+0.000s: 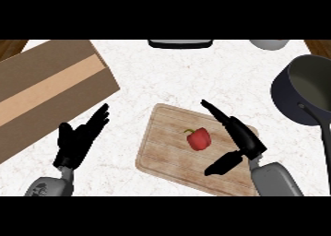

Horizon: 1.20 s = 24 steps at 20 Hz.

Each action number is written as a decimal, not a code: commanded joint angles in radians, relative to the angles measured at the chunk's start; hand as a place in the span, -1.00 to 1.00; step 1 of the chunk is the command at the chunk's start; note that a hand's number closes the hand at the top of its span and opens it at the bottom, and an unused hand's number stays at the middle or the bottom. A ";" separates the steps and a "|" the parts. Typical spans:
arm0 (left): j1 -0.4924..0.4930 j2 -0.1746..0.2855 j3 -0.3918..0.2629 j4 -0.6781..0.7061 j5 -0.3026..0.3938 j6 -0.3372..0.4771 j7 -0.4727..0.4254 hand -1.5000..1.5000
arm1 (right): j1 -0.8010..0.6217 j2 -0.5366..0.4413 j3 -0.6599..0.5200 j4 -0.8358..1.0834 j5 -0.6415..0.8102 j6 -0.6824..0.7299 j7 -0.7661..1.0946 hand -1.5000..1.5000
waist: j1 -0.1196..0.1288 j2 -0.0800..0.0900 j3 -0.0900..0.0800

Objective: Pick the bell pepper from the cutting board and place it in the pot

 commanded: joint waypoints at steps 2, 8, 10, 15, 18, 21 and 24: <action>0.025 -0.028 -0.003 0.022 -0.033 -0.004 -0.048 0.00 | -0.072 0.063 -0.054 0.234 -0.008 -0.005 -0.123 -1.00 | 0.003 0.001 0.000; -0.032 -0.023 0.040 0.153 -0.072 -0.029 -0.118 0.00 | -0.113 0.097 -0.099 0.415 0.001 -0.007 -0.240 -1.00 | 0.000 0.002 0.000; 0.021 -0.015 0.039 0.002 -0.031 -0.046 -0.010 0.00 | -0.193 0.144 -0.113 0.570 0.036 -0.063 -0.318 -1.00 | 0.008 0.002 0.001; -0.018 -0.059 0.030 0.049 -0.078 -0.012 -0.028 0.00 | -0.205 0.105 -0.099 0.653 0.110 -0.084 -0.454 1.00 | 0.003 0.001 0.000; 0.024 -0.030 0.043 0.011 -0.054 -0.059 -0.013 0.00 | -0.135 0.120 -0.091 0.542 0.079 -0.035 -0.410 1.00 | -0.002 -0.001 0.000; -0.016 -0.067 0.038 0.010 -0.070 -0.023 0.027 0.00 | -0.189 0.115 -0.145 0.666 0.059 -0.036 -0.527 1.00 | 0.001 0.000 0.000; 0.016 -0.066 0.048 0.038 -0.072 -0.041 -0.047 0.00 | -0.184 0.176 -0.100 0.725 0.109 -0.161 -0.620 1.00 | 0.005 0.002 0.000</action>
